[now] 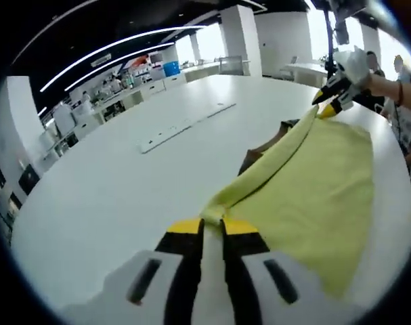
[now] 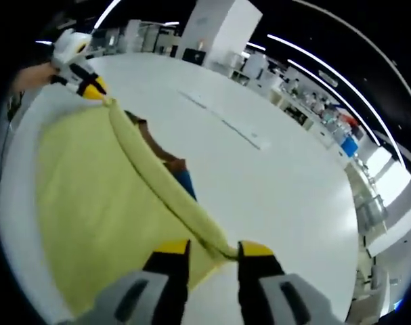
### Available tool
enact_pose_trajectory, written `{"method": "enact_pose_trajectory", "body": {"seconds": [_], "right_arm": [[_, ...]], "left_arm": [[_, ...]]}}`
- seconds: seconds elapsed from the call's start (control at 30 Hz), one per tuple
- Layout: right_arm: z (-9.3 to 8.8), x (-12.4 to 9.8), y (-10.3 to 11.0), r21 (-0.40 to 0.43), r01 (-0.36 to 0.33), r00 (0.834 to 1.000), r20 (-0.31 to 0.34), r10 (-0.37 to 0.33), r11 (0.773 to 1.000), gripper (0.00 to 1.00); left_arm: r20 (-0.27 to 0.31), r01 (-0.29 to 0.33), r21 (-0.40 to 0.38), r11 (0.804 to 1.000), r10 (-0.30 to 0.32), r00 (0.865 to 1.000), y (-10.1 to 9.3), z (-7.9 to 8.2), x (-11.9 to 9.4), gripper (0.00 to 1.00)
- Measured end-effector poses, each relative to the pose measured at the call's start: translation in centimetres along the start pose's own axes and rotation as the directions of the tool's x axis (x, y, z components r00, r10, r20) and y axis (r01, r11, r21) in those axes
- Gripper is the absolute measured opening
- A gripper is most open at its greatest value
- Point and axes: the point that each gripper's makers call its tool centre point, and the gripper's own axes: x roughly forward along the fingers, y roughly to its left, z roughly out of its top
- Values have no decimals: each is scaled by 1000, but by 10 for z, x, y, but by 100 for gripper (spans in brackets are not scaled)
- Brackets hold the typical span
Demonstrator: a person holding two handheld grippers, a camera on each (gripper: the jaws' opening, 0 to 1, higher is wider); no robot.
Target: Fold the garment on the visible template until the final outline fits inside the template.
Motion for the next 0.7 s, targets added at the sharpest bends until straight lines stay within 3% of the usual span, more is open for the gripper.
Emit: {"method": "enact_pose_trajectory", "body": {"seconds": [0.23, 0.4, 0.7], "right_arm": [[-1, -2, 0, -33, -16, 1000, 14, 16, 999, 23], [-6, 12, -6, -68, -8, 1000, 1, 9, 998, 22], [-4, 18, -10, -64, 26, 1000, 3, -25, 998, 19]], "left_arm": [[-29, 25, 32, 999, -25, 999, -5, -6, 6, 10], [-59, 16, 77, 997, -11, 998, 0, -16, 14, 8], [-40, -19, 101, 995, 23, 999, 8, -9, 22, 6]]}}
